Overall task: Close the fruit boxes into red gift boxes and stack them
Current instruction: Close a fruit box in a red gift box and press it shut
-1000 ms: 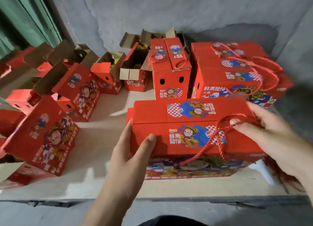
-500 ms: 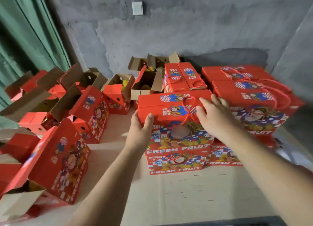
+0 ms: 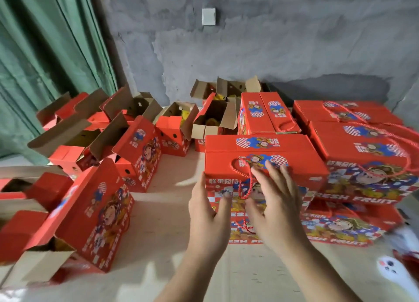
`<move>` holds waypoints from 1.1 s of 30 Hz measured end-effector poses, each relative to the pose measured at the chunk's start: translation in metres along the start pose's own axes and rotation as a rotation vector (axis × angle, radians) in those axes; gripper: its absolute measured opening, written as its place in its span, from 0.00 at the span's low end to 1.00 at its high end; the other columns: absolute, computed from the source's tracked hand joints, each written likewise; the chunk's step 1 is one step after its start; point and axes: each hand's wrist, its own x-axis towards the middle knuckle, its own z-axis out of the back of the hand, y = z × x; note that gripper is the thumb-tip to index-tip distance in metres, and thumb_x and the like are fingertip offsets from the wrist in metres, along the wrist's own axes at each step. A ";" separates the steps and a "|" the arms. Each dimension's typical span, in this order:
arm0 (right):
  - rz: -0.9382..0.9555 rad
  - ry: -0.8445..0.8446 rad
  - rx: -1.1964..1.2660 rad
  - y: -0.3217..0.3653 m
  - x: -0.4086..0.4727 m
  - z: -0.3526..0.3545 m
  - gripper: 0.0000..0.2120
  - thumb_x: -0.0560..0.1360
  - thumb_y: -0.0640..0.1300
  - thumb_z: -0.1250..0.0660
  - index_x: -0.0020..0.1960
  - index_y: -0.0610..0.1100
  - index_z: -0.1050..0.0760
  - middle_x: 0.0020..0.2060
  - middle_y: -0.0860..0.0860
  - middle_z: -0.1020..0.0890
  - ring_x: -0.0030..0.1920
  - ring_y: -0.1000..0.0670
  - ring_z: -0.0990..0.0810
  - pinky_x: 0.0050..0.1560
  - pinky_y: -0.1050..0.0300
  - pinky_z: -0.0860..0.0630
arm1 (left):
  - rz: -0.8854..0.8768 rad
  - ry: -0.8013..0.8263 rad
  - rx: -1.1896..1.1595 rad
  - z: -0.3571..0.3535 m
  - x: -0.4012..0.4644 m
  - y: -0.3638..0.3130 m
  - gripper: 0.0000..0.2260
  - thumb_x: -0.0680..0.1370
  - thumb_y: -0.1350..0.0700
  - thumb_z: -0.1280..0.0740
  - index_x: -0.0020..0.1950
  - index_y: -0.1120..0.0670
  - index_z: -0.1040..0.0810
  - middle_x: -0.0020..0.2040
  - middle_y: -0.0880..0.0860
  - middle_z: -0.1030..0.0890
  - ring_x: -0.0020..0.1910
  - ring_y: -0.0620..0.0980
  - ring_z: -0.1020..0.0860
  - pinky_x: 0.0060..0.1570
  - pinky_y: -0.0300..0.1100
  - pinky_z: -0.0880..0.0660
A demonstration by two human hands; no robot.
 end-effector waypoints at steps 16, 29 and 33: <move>-0.129 -0.158 0.508 -0.172 -0.040 0.172 0.18 0.82 0.46 0.37 0.71 0.57 0.26 0.64 0.66 0.20 0.65 0.61 0.22 0.63 0.65 0.26 | -0.035 0.394 -0.286 -0.256 -0.075 -0.082 0.10 0.83 0.56 0.38 0.61 0.48 0.21 0.55 0.48 0.15 0.56 0.47 0.16 0.56 0.40 0.22; -0.334 0.108 0.381 -0.455 -0.059 0.394 0.27 0.83 0.42 0.39 0.78 0.64 0.33 0.47 0.70 0.18 0.45 0.67 0.19 0.43 0.74 0.27 | 0.237 0.445 -0.345 -0.582 -0.180 -0.145 0.15 0.82 0.55 0.37 0.68 0.52 0.21 0.63 0.52 0.16 0.65 0.53 0.19 0.70 0.59 0.26; -0.276 0.145 0.436 -0.497 -0.018 0.406 0.28 0.82 0.48 0.39 0.78 0.70 0.39 0.41 0.67 0.18 0.43 0.65 0.19 0.42 0.70 0.25 | 0.209 0.414 -0.367 -0.628 -0.161 -0.150 0.15 0.86 0.57 0.39 0.72 0.49 0.22 0.66 0.44 0.17 0.68 0.44 0.22 0.69 0.44 0.25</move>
